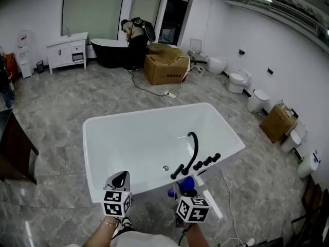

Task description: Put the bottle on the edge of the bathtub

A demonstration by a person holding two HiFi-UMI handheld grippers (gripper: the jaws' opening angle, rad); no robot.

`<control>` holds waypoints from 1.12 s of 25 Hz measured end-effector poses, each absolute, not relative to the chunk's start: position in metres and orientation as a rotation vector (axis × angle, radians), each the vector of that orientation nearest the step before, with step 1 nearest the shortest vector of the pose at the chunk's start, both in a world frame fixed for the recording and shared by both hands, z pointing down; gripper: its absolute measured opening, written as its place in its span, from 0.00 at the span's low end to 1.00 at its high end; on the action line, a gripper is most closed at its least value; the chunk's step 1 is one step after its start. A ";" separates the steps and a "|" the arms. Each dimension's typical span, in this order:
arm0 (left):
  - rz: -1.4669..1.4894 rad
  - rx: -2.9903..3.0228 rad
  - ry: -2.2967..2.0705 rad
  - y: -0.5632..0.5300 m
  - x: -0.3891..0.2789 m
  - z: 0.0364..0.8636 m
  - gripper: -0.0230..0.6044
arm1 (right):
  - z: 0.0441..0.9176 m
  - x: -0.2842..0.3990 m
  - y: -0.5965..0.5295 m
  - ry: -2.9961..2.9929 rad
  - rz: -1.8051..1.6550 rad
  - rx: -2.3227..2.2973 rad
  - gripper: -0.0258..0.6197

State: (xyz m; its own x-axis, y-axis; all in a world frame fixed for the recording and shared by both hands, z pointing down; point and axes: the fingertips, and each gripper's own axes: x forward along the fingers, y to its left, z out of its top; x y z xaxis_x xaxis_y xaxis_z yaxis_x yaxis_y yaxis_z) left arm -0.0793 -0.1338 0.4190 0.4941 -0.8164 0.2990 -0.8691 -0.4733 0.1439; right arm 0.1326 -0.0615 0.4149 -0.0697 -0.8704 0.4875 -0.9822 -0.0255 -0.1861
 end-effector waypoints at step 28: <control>0.277 2.485 -1.348 -0.271 -0.090 0.432 0.05 | 0.415 0.114 -0.179 -1.970 0.711 2.025 0.31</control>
